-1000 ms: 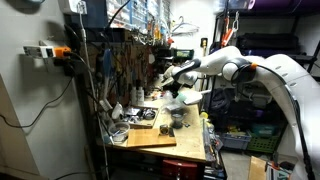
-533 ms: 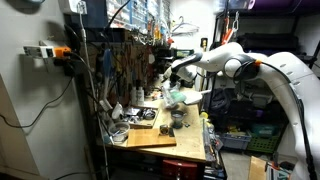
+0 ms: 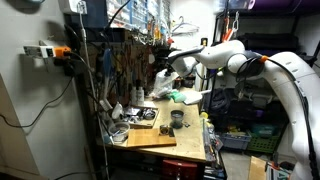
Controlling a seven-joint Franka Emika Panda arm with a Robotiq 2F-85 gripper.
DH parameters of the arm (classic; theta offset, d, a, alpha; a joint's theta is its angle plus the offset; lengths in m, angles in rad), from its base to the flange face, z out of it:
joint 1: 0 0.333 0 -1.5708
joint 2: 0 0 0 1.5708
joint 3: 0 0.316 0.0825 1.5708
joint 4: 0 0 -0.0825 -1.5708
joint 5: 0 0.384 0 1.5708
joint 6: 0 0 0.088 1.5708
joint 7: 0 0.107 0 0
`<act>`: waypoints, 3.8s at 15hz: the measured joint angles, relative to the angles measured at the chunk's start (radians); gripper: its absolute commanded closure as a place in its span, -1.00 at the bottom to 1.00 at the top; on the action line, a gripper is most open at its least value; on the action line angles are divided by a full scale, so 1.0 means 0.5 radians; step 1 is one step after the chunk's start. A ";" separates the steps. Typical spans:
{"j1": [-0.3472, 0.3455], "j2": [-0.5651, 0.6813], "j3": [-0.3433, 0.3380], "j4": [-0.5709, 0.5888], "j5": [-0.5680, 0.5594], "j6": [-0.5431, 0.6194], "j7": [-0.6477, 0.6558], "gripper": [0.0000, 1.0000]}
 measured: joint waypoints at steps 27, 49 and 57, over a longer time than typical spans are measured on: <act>0.072 1.207 0.337 1.347 -0.532 0.723 0.020 0.98; 0.320 0.674 -1.012 0.886 -0.447 -1.103 0.896 -1.00; 0.311 0.471 -1.230 0.886 -0.601 -2.001 1.088 -1.00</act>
